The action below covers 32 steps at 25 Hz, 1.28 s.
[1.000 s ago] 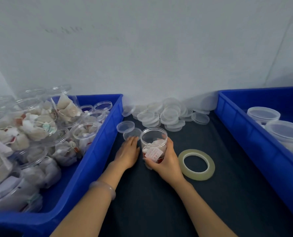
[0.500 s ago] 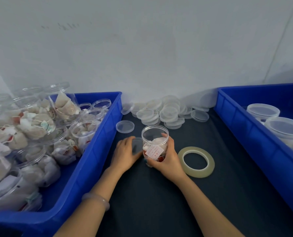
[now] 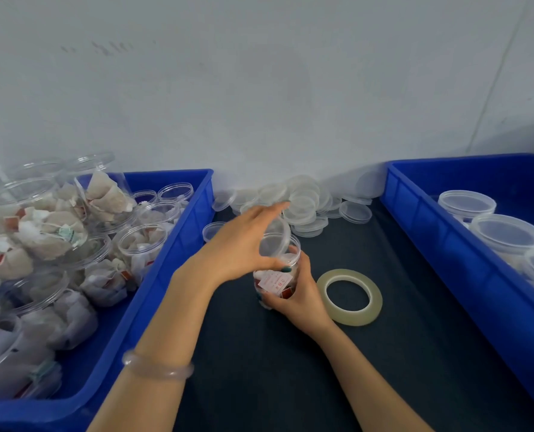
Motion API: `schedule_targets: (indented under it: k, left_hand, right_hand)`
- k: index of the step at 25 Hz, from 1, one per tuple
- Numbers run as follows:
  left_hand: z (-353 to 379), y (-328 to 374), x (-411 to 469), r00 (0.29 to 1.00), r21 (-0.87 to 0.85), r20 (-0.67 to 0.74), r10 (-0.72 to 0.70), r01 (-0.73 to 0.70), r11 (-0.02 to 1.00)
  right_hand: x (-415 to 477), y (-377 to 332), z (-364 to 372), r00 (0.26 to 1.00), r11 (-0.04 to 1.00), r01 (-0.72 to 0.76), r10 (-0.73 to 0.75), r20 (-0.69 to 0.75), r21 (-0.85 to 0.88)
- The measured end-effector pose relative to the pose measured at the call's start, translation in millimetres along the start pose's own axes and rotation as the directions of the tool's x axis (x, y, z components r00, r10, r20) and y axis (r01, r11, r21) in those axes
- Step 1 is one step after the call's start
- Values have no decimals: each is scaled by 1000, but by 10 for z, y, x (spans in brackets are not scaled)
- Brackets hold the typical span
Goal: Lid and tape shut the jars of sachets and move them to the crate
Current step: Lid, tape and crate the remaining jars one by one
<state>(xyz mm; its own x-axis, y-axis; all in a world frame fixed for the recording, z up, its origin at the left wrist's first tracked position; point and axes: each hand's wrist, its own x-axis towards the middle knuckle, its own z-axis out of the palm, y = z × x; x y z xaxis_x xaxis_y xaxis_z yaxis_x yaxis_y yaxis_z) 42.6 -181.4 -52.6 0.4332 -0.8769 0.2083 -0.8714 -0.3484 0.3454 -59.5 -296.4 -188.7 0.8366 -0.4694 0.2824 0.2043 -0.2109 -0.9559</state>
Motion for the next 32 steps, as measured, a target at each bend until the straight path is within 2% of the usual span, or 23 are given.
schedule_targets:
  k: [3,5,7,10,13,20,22,24,25,27,28,32]
  left_hand:
    - [174,92,67,995,-43,98,14,-10,999]
    - [282,113,74,999,-2,40,-28,28,1000]
    - [356,168,75,992,126,-49,-120,125,984]
    - [476,362,103,952,303,-175,-251,294,906]
    - [554,524,130,893,338,-264,-366,440,832]
    - [527,558,156,830,343,-303,-469,554,759]
    - [504,478,117,847,254,-248,-470,525,813]
    - [395,304,59,914,71,-69,-400,404,912]
    - [320,208,27,947,-76,15,-321,321,944]
    - [229,63,-48,982,-355,85,-171,190,915]
    - [220,27,-79,987,-433,95,-133,161,887]
    - [226,66,-97,983,-492,110,-146,182,852]
  right_hand:
    - [9,5,3,1000,1000,4,-4,-10,-6]
    - [15,23,4,1000,1000,-1,0,-14,-8]
    - [13,31,8,1000,1000,-3,2,-13,-19]
    - [15,27,6,1000,1000,6,-6,-7,-30]
    - [17,-4,-4,999,998,38,-39,-4,-40]
    - [0,-20,12,997,997,71,-72,-4,-39]
    - [3,-35,10,997,997,80,-80,-1,-10]
    - [-4,-61,1,997,997,74,-75,28,37]
    - [0,-79,-6,996,996,69,-72,49,60]
    - [-2,-109,-23,994,991,71,-79,71,109]
    - [-8,-123,-27,994,989,76,-86,71,129]
    - [-25,-103,-17,993,985,90,-100,64,148]
